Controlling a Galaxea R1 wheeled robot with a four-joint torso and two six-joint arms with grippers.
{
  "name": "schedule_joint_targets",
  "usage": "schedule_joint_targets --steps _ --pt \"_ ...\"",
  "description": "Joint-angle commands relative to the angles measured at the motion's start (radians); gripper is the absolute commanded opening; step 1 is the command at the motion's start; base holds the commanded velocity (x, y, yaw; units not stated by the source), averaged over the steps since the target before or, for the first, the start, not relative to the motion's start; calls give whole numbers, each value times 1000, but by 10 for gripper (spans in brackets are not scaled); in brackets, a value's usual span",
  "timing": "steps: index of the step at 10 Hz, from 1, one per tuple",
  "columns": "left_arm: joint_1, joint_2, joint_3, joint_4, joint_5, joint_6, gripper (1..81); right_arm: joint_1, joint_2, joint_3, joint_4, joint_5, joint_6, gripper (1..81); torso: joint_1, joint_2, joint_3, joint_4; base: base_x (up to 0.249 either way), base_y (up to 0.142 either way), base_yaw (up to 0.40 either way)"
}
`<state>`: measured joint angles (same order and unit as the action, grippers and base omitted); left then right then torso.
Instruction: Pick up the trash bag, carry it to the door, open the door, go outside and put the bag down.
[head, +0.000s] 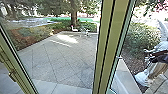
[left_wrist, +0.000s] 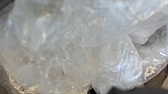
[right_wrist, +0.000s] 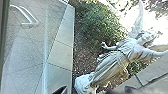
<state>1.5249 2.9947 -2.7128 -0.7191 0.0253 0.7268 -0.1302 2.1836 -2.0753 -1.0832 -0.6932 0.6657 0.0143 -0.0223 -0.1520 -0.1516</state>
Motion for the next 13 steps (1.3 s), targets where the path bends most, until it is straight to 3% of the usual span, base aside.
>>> schedule_joint_targets --steps 1,2,4,5,7,8,10,13 --pt "-21 -2 1 -11 90 -14 10 172 23 -175 -201 40 -18 811 0 0 0 0 0 0 0" --pt "-21 0 1 -13 90 -17 10 174 47 -239 -239 77 -32 811 0 0 0 0 0 0 0" --pt "-22 4 1 -11 90 -26 10 171 70 -304 -247 113 -78 811 0 0 0 0 0 0 0" --pt "-22 4 1 -11 90 -29 10 172 80 -333 -247 132 -90 811 -1 0 0 -24 0 0 0" --pt "-21 3 1 -11 90 -29 10 169 86 -364 -248 138 -92 811 0 0 0 -42 0 0 0" --pt "-22 4 1 -11 90 -29 10 168 81 -364 -250 139 -92 811 0 0 0 -27 0 0 0" --pt "-19 4 1 -11 90 -29 10 157 69 -403 -260 191 -94 811 0 0 0 -43 0 0 0" --pt "-19 9 1 -11 90 -29 10 161 78 -506 -287 270 -92 811 0 0 0 -43 0 0 0"
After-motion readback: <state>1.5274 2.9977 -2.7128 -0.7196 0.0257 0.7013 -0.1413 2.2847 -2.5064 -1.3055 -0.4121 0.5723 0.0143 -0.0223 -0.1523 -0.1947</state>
